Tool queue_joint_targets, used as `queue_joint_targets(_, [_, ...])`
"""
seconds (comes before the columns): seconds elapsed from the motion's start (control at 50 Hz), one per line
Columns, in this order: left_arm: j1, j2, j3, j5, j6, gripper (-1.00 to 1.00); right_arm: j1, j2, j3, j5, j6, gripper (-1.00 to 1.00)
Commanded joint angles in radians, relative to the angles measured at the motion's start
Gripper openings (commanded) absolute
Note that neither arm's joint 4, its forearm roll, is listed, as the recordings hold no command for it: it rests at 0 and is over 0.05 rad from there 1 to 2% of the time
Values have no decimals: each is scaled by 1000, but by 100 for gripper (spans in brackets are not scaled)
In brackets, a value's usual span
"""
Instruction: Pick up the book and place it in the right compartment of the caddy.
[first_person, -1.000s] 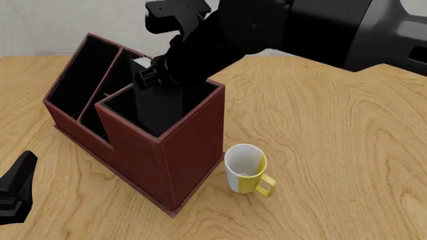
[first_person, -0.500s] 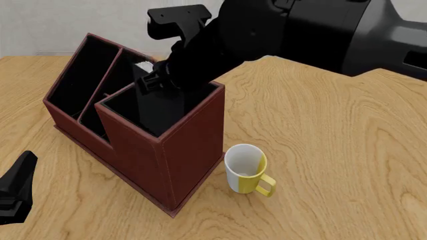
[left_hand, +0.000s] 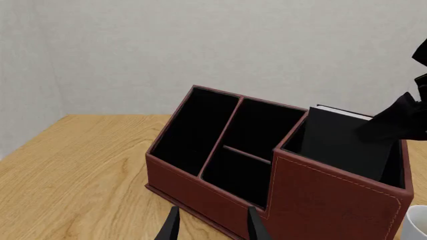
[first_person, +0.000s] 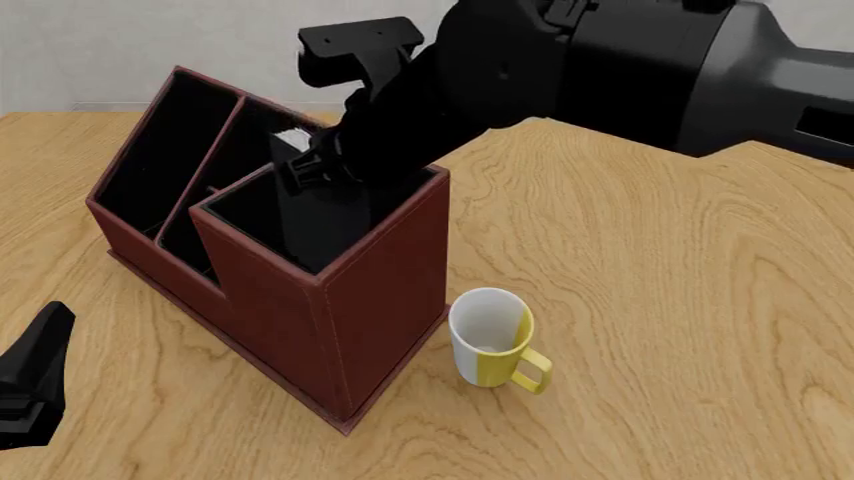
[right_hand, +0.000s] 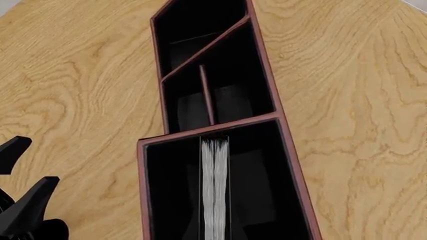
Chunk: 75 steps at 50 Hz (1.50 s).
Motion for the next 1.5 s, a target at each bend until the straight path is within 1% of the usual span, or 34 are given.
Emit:
queue_joint_targets(0.02, [0, 0, 0, 0, 0, 100, -2, -3, -5, -6, 14, -100])
queue_joint_targets(1.5, [0, 0, 0, 0, 0, 100, -10, 17, 27, -35, 14, -100])
